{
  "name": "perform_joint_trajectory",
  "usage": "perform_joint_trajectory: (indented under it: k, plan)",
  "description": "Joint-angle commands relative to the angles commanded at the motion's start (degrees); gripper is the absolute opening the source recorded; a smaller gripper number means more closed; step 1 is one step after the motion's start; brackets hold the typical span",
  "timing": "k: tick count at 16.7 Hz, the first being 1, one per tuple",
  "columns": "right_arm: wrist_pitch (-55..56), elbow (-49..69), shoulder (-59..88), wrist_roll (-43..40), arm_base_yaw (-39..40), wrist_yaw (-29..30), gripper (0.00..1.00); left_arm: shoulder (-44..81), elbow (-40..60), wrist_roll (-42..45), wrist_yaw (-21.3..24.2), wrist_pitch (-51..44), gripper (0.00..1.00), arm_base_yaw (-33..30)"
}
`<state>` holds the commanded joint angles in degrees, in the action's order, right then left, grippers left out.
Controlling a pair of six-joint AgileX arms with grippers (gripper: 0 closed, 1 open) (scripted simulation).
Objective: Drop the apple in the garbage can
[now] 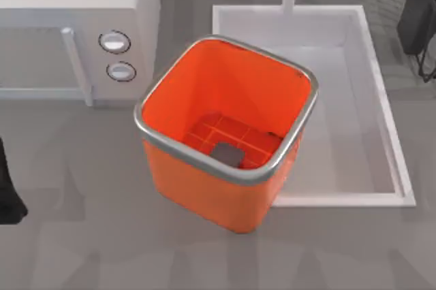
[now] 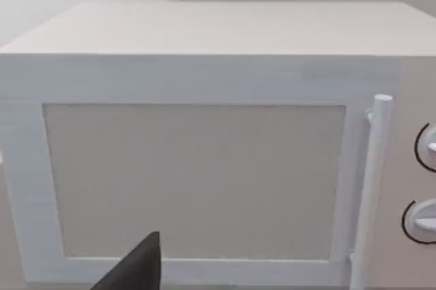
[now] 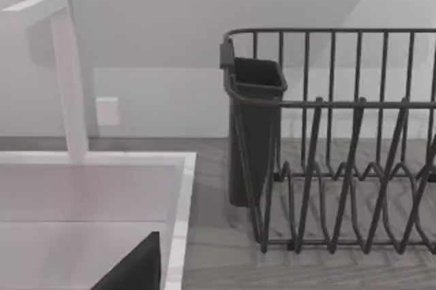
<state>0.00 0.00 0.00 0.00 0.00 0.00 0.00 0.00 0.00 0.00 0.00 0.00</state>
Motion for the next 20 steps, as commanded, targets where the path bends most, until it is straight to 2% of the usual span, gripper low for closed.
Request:
perform_joint_trajectory:
  k: [4, 8, 12, 20]
  plan:
    - [-1.3, 1.7, 1.8, -0.3, -0.4, 0.1, 1.00, 0.0, 0.0, 0.0, 0.0, 0.0, 1.00, 0.0]
    - [-8.6, 11.9, 12.6, -1.7, -2.1, 0.0, 1.00, 0.0, 0.0, 0.0, 0.0, 0.0, 1.00, 0.0]
    - [-20.3, 27.6, 32.7, -4.0, -4.6, -0.1, 1.00, 0.0, 0.0, 0.0, 0.0, 0.0, 1.00, 0.0]
    - [-47.9, 61.9, 82.6, -9.0, -10.4, -0.2, 1.00, 0.0, 0.0, 0.0, 0.0, 0.0, 1.00, 0.0]
